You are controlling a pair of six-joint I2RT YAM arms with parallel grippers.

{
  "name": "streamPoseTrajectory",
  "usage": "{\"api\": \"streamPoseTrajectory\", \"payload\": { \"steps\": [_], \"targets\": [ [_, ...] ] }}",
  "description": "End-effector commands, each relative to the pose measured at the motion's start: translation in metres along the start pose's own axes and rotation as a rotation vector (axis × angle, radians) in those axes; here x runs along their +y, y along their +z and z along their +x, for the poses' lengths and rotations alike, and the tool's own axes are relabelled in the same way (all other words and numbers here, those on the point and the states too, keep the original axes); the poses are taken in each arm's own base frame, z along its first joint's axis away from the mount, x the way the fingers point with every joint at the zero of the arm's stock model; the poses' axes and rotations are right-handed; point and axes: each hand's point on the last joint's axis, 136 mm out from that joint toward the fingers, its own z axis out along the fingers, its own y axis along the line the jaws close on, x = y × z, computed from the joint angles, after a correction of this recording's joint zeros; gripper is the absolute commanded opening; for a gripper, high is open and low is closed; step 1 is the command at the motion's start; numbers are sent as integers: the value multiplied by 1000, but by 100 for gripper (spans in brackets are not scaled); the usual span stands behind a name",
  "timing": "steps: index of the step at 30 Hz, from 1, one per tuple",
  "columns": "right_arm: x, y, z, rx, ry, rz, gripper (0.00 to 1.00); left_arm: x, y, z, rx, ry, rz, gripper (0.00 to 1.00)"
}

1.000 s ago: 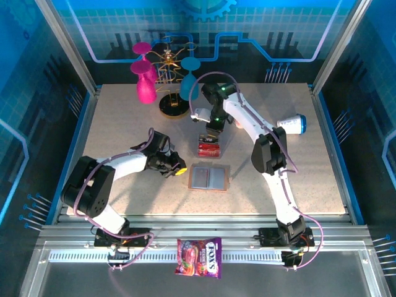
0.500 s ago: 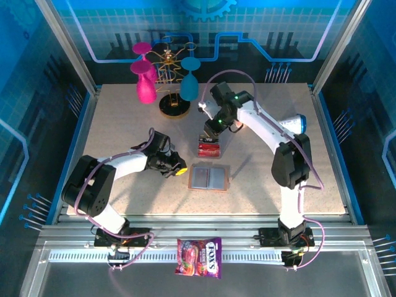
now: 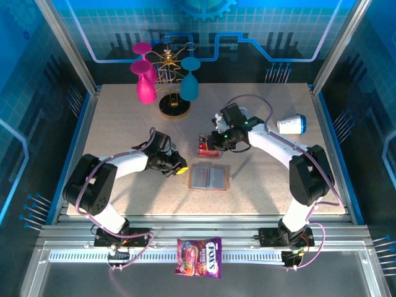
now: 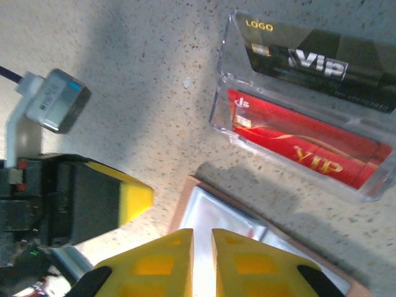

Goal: Take the credit cards out of the card holder

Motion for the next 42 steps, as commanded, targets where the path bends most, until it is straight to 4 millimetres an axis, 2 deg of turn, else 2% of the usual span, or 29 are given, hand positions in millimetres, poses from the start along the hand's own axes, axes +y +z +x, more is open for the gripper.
{"api": "streamPoseTrajectory", "payload": {
  "steps": [1,8,16,28,37,42],
  "targets": [
    [25,-6,0,-34,91,-125,16,-9,4,2,30,-11,22,14],
    [25,9,26,23,159,-199,17,-10,10,6,41,-7,27,14],
    [19,25,54,89,176,-191,18,-9,16,11,52,-10,28,14],
    [-1,46,74,152,237,-158,19,-5,26,26,82,-9,-1,12],
    [-9,55,89,194,257,-139,19,-1,21,32,70,-8,-14,10],
    [-10,57,93,206,257,-136,19,8,19,36,67,-16,-35,10]
  ]
}}
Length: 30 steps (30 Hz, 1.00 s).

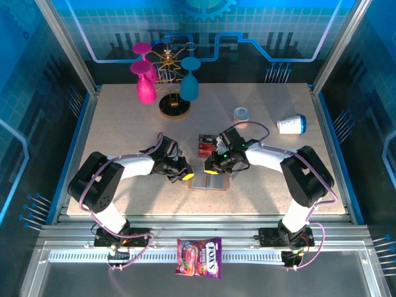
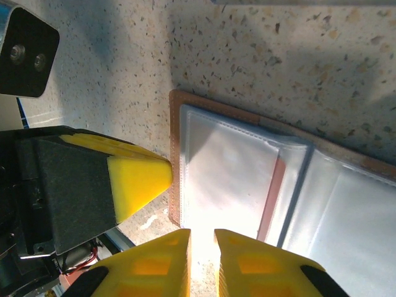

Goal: Take the credit cards out of the card holder

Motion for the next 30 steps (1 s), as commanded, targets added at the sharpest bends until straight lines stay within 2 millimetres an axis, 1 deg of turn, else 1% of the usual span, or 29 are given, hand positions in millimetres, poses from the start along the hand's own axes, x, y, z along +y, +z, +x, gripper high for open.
{"api": "streamPoseTrajectory", "payload": {
  "steps": [1,5,10,14,19,23,30],
  "targets": [
    [-3,8,11,43,12,-2,19,9,-2,7,4,-11,-25,10],
    [-4,9,12,53,13,2,19,12,3,13,39,-19,-26,10],
    [-6,10,13,57,13,8,19,13,5,18,53,-12,-33,11],
    [-9,12,15,68,18,14,19,14,5,20,54,-15,-35,10],
    [-8,15,16,82,17,8,19,18,6,22,57,-20,-41,11],
    [-8,18,18,95,13,8,21,19,7,22,56,-22,-41,11],
    [-7,24,20,109,14,10,23,20,7,22,57,-23,-43,11]
  ]
}}
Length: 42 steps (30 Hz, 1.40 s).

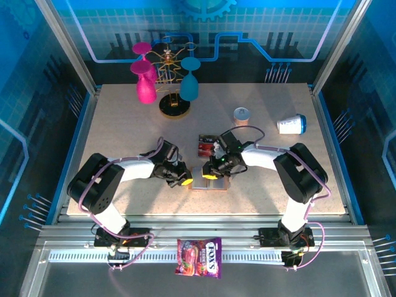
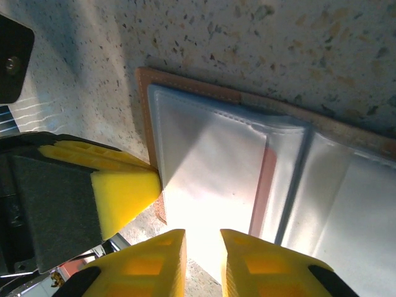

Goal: Take the credit cards out of the card holder

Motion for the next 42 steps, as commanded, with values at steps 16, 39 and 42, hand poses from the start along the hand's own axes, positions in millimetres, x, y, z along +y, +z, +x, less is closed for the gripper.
{"api": "streamPoseTrajectory", "payload": {
  "steps": [16,39,42],
  "targets": [
    [-3,8,9,54,2,27,27,6,2,7,23,-15,-11,11],
    [-13,-1,10,48,-17,120,30,8,2,7,22,-15,-21,11],
    [-14,-2,10,44,-18,128,30,8,2,7,22,-14,-21,10]
  ]
}}
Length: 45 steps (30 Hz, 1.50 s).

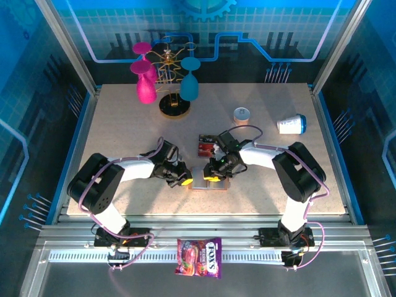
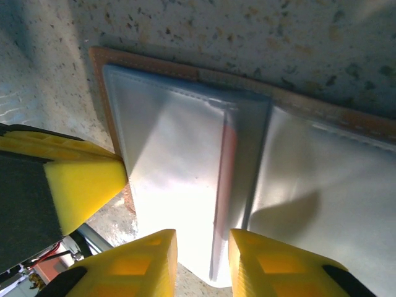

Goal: Take the credit cards out of the card holder

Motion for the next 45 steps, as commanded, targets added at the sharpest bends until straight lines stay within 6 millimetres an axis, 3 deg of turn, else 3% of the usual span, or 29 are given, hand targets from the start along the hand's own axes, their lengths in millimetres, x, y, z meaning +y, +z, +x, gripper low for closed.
{"api": "streamPoseTrajectory", "payload": {
  "steps": [1,8,15,24,32,45],
  "targets": [
    [1,-2,3,8,-17,30,30,8,2,8,22,-14,-21,11],
    [23,-11,-1,-21,-29,-63,28,8,1,7,19,-14,-21,11],
    [37,1,3,15,-29,-117,28,8,1,7,19,-14,-20,11],
    [23,11,2,23,-15,-51,31,9,1,8,19,-14,-22,11],
    [11,6,4,16,-23,19,33,9,1,8,19,-14,-23,11],
    [8,4,3,-1,-1,-45,31,1,-8,4,-15,4,-21,10]
  ]
}}
